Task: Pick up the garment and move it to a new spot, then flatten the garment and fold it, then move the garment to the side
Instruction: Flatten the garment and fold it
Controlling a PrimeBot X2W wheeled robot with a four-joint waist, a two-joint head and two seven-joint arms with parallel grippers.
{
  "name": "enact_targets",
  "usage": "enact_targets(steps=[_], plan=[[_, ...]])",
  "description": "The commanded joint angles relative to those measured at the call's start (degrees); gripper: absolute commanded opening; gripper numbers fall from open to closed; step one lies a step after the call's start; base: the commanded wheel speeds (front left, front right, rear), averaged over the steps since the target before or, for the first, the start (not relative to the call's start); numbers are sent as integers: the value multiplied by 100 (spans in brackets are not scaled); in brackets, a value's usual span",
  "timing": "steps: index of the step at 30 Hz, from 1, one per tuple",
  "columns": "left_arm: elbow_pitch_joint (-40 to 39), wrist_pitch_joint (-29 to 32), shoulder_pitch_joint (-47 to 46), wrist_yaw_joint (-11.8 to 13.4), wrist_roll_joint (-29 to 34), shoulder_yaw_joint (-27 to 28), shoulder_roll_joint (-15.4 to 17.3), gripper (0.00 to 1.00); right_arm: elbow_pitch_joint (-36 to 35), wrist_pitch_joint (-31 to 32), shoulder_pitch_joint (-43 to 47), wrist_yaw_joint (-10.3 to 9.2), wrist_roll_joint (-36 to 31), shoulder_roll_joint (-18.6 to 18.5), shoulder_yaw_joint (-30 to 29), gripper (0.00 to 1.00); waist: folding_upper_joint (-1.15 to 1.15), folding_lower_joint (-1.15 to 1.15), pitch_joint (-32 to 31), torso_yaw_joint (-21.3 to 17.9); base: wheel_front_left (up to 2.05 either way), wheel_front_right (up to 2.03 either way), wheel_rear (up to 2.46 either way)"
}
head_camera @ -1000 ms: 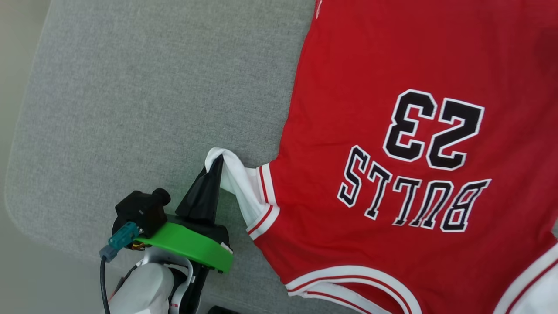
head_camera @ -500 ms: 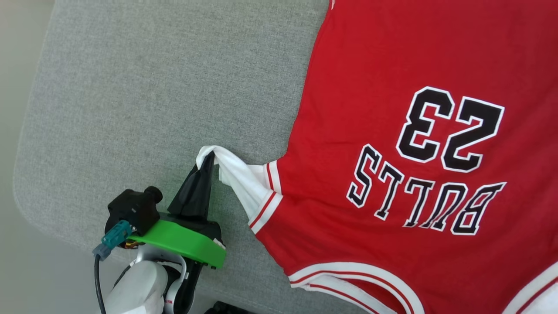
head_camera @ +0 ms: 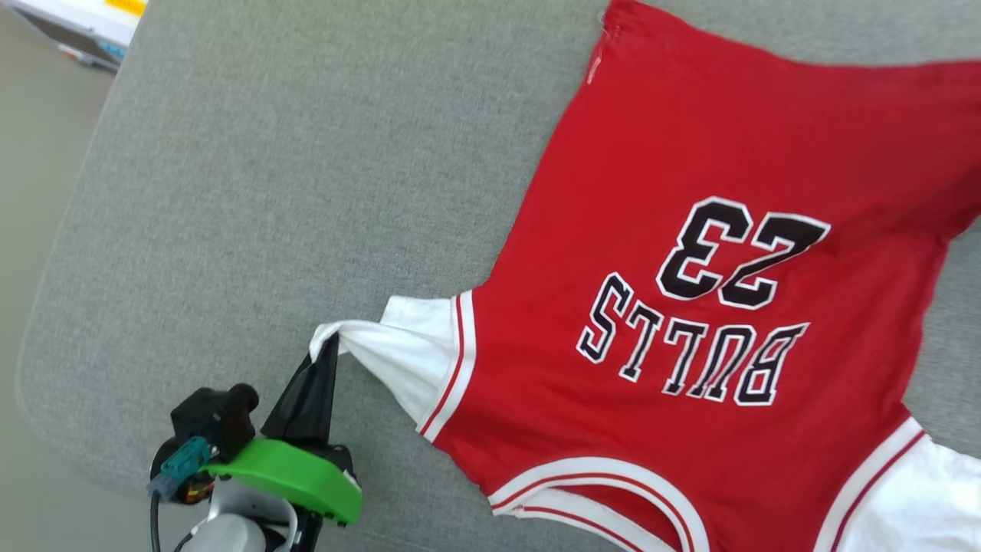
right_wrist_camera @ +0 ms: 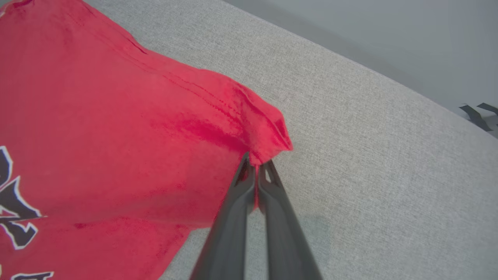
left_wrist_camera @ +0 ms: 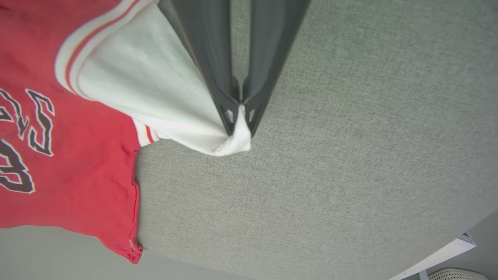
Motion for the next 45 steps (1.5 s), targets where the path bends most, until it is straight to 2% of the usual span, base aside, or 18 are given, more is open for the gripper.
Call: enact_targets(steps=[1,6,12,18,21,26,27,28,29,34,39,41,45], plan=[[-19,14,117,57,-10,42,69,0,-105,-105,348,2,113,-158,-13,0,0,0,-523,-385,0,0,0],[-66,61,443,174,-86,126,202,0,-400,-400,1529,2,393,-523,-284,0,0,0,-889,-624,0,0,0],[-107,103,704,254,-158,197,325,0,-513,-673,3213,2,566,-432,-956,0,0,0,-1113,-819,0,0,0],[-110,136,794,280,-187,199,377,0,-603,-839,4959,2,589,53,-1582,0,0,0,-1198,-899,0,0,0],[-102,155,785,274,-181,176,391,0,-642,-864,5675,2,529,462,-1802,0,0,0,-1195,-887,0,0,0],[-72,175,788,296,-172,170,427,0,-829,-871,6332,2,382,988,-2021,0,0,0,-1206,-921,0,0,0],[-73,175,798,304,-173,173,435,0,-886,-925,6347,2,324,1077,-2115,9,0,0,-1216,-940,0,0,0],[-78,178,804,306,-172,170,442,0,-953,-978,6330,2,263,1128,-2188,97,0,0,-1220,-951,0,0,0],[-87,183,809,309,-168,167,453,0,-1061,-1051,6282,2,184,1173,-2277,100,0,0,-1227,-964,0,0,0],[-171,228,777,329,-134,132,486,0,-1783,-1333,5838,2,-55,1189,-2701,100,0,0,-1205,-969,0,0,0],[-293,271,615,326,-64,51,459,0,-2707,-1247,5027,2,-189,955,-2890,100,0,0,-1033,-838,0,0,0],[-323,277,535,316,-31,7,430,0,-2960,-1079,4595,2,-246,830,-2757,100,0,0,-947,-764,0,0,0],[-352,261,357,279,37,-87,346,0,-3130,-544,3641,2,-390,489,-1978,100,0,0,-750,-593,0,0,0]])
